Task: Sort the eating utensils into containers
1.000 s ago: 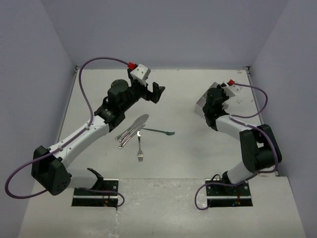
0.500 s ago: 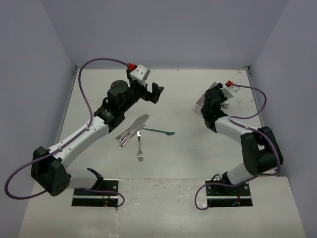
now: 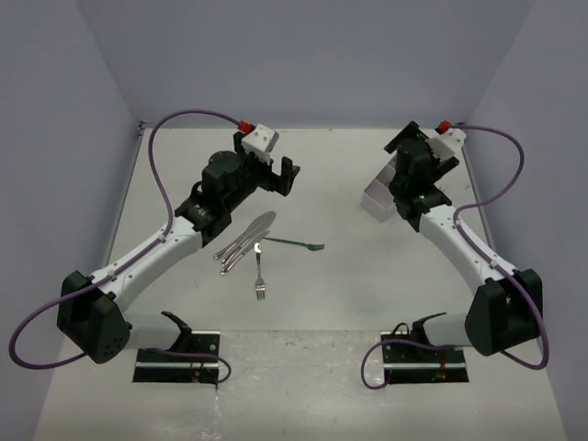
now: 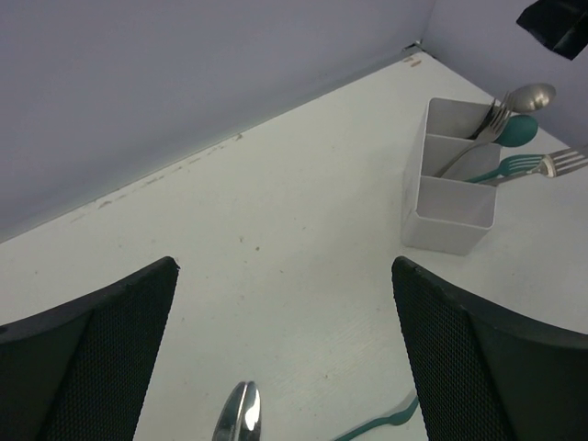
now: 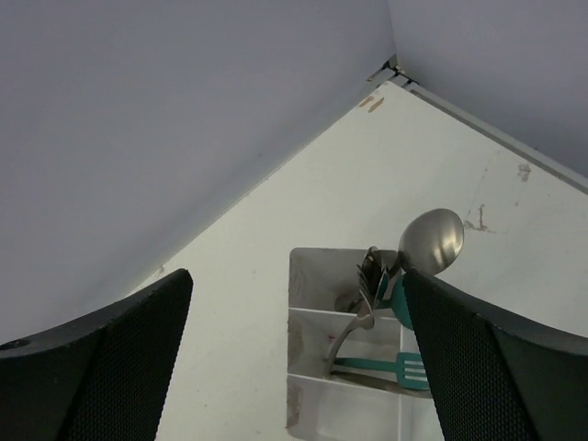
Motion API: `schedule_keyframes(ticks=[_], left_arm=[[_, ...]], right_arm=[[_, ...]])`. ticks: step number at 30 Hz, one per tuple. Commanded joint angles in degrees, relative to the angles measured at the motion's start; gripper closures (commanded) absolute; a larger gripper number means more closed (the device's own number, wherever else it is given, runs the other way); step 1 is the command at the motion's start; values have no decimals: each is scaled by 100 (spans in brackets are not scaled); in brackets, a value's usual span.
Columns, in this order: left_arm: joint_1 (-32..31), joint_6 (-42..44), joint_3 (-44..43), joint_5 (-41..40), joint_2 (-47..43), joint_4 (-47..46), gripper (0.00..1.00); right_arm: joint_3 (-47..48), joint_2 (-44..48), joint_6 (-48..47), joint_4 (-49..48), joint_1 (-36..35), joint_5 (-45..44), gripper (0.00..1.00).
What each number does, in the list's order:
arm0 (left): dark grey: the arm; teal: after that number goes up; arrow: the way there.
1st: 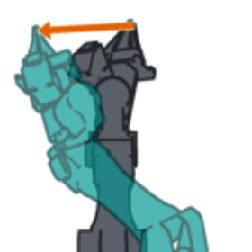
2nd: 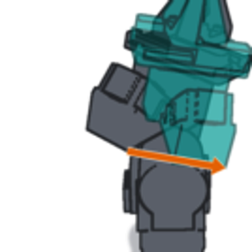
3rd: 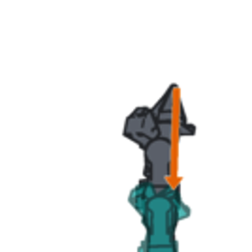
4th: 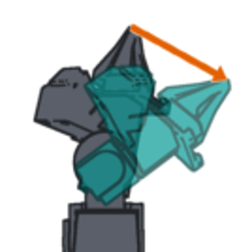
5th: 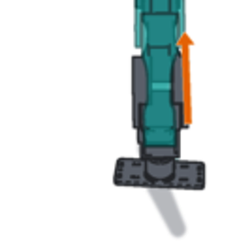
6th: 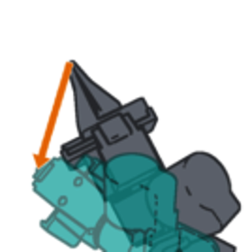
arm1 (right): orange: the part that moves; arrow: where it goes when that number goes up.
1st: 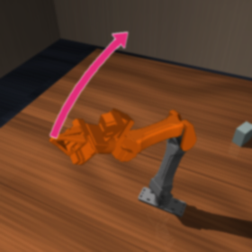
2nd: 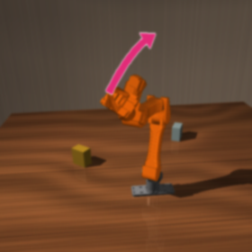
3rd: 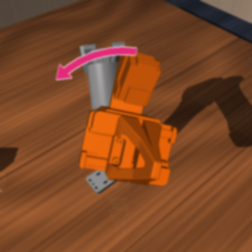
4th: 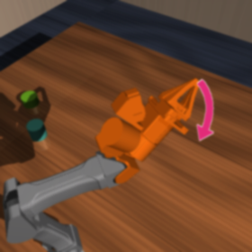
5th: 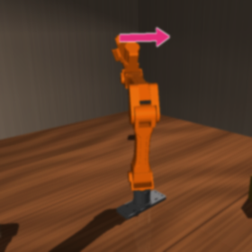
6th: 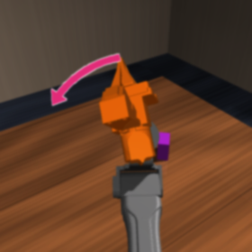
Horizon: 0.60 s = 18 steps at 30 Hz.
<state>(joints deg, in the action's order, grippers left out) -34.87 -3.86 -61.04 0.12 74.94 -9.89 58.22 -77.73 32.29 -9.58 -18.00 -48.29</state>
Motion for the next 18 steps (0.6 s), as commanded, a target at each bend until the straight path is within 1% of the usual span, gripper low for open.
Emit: schedule_keyframes(ticks=[1, 2, 3, 4, 5, 6, 7, 9, 10, 11, 13, 14, 18], left_arm=[[51, 121, 13, -189, -32, 687, 0], [51, 331, 21, 247, 3, 899, 0], [16, 655, 143, 652, 56, 1441, 0], [-63, 954, 232, 1134, 74, 1698, 0], [-203, 1618, 354, 1844, 56, 1901, 0], [-622, 1947, 721, 1929, 21, 2068, 0], [-835, 2507, 907, 1713, 21, 2070, 0], [-1091, 2758, 1163, 1370, 204, 2000, 0], [-1118, 2759, 1121, 1237, 336, 1991, 0], [-1109, 2750, 1059, 1045, 668, 2043, 0], [-1109, 2890, 735, 938, 1047, 2280, 0], [-1109, 2943, 629, 911, 1397, 2307, 0], [-1101, 3075, 172, 744, 1988, 2185, 0]], right_arm=[[348, 65, 181, 1580, -2, 434, 1], [331, 222, 207, 1687, 7, 548, 1], [200, 319, 129, 1697, 7, 767, 1], [112, 442, 111, 1705, 7, 891, 1], [24, 704, 32, 1705, 7, 1031, 1], [-142, 829, -30, 1705, 7, 1320, 1], [-231, 961, -82, 1705, 7, 1462, 1], [-441, 1339, -179, 1758, 7, 1830, 1], [-477, 1444, -206, 1828, 7, 1911, 1], [-530, 1654, -189, 1933, 16, 2007, 1], [-600, 1840, -110, 2171, 7, 2280, 1], [-723, 2058, -92, 2224, 7, 2376, 1], [-1100, 2612, -21, 2285, 7, 2667, 1]])
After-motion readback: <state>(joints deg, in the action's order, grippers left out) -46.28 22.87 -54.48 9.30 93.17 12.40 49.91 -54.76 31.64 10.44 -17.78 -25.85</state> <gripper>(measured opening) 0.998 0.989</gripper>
